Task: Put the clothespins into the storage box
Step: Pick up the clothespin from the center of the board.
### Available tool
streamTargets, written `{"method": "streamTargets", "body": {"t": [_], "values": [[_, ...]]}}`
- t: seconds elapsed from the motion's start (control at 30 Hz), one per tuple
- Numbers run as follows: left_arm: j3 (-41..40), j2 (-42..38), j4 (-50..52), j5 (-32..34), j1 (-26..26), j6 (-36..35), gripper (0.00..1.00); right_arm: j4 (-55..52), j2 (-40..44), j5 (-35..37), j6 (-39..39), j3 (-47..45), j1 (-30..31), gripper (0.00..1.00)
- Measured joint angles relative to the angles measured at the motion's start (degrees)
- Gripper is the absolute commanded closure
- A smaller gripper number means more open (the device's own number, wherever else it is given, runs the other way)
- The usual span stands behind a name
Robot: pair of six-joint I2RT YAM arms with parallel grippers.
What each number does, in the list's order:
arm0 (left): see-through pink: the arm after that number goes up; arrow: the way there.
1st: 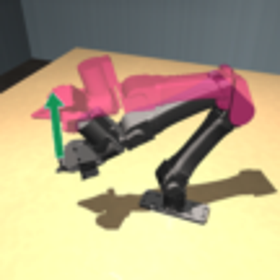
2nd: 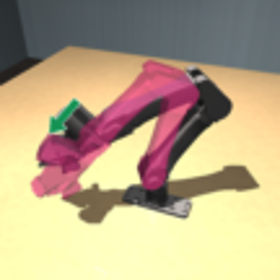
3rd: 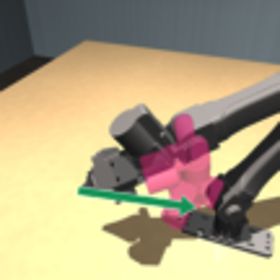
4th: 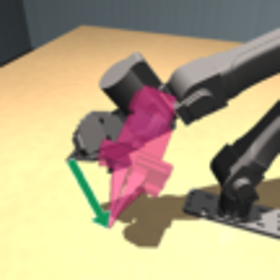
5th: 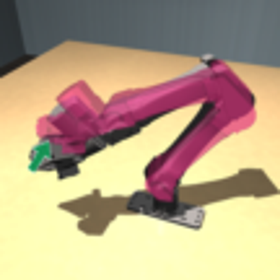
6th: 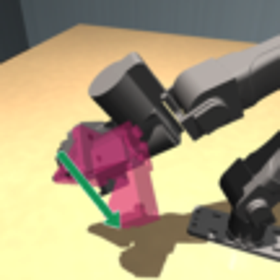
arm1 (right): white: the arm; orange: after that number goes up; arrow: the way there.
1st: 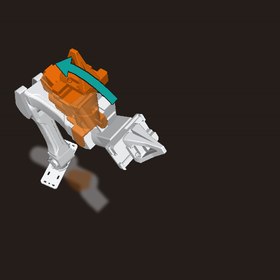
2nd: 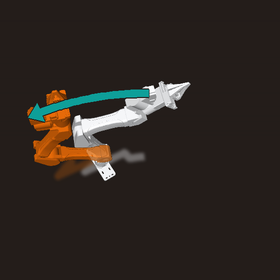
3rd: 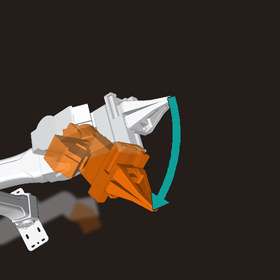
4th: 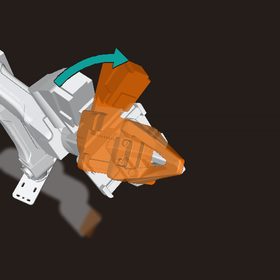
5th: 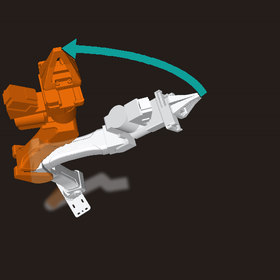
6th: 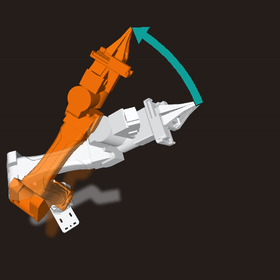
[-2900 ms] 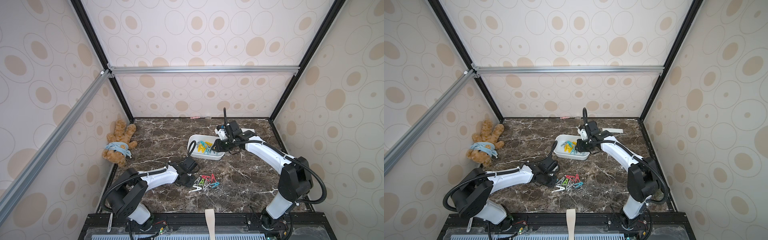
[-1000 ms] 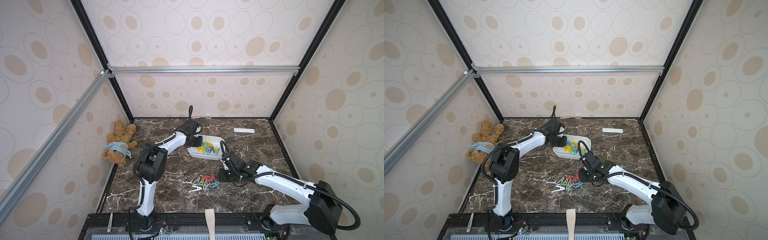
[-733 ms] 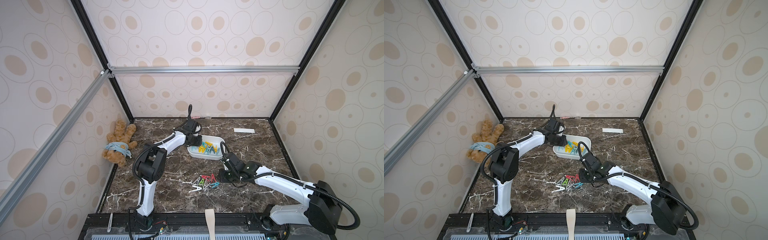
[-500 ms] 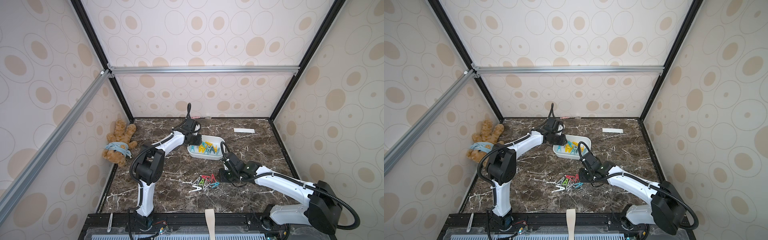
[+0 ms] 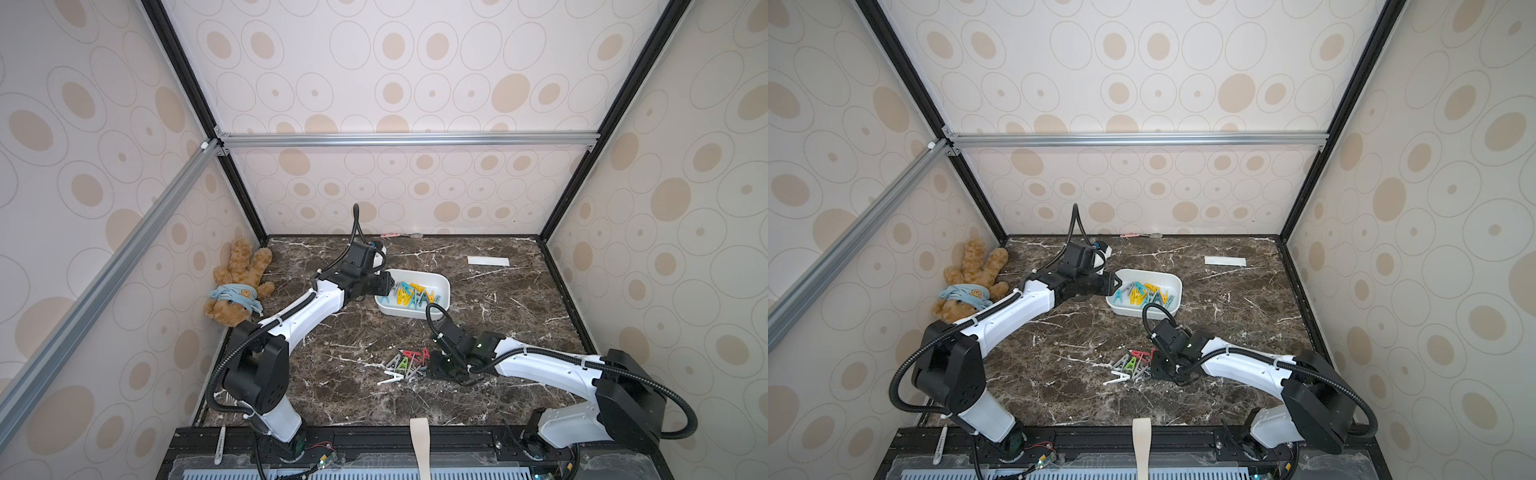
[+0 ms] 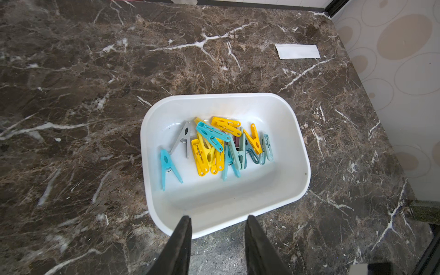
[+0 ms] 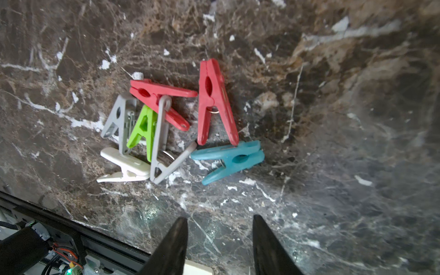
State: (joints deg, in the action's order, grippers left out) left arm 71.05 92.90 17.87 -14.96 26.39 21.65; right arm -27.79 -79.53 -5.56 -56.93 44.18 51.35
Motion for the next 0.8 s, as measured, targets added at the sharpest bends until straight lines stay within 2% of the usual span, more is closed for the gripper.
{"method": "streamTargets", "body": {"t": [0.17,0.37,0.57,0.8], "values": [[-4.2,-2.4,-1.6,-1.1,-2.4,0.0,0.61,0.6,-2.6,0.0,-1.6,0.0,0.0,0.53],[-6.2,-3.8,-3.4,-3.2,-4.9,0.1,0.61,0.3,-7.7,0.0,-1.8,1.7,0.0,0.55],[-7.8,-4.9,-4.1,-4.9,-6.1,0.2,0.61,-0.4,-9.3,0.9,-1.5,4.4,0.0,0.57],[-7.9,-5.2,-5.0,-6.0,-6.6,0.2,0.61,-0.9,-11.0,1.0,-0.7,6.5,0.0,0.52]]}}
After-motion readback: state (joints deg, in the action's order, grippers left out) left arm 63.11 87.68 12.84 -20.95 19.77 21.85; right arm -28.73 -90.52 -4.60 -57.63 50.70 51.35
